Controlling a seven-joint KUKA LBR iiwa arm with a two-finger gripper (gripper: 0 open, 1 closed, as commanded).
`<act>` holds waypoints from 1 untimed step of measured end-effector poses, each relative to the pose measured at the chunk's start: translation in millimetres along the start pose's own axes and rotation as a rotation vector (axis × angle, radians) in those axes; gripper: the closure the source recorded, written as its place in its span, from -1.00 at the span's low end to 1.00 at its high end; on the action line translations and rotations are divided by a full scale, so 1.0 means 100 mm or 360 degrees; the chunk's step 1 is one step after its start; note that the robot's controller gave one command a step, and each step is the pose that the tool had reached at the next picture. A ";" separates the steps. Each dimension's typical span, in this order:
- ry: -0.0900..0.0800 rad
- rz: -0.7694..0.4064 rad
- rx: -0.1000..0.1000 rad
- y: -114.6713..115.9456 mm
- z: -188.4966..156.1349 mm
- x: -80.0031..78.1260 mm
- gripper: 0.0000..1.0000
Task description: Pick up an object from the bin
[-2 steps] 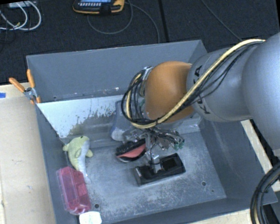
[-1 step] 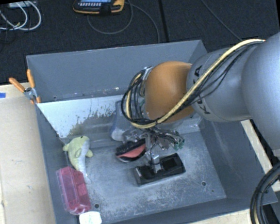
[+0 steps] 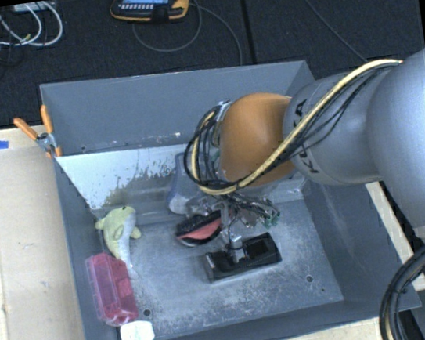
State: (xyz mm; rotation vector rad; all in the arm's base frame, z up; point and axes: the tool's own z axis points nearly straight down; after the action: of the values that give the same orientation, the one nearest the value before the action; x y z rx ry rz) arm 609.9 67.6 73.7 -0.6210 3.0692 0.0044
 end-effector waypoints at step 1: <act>0.0000 -0.0001 0.0000 0.00 0.00 0.00 1.00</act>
Offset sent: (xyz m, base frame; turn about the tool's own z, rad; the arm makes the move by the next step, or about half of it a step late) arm -0.0098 -0.0339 0.0282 -0.3079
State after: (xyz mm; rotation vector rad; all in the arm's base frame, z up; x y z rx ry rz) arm 609.9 67.7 73.7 -0.6222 3.0689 0.0044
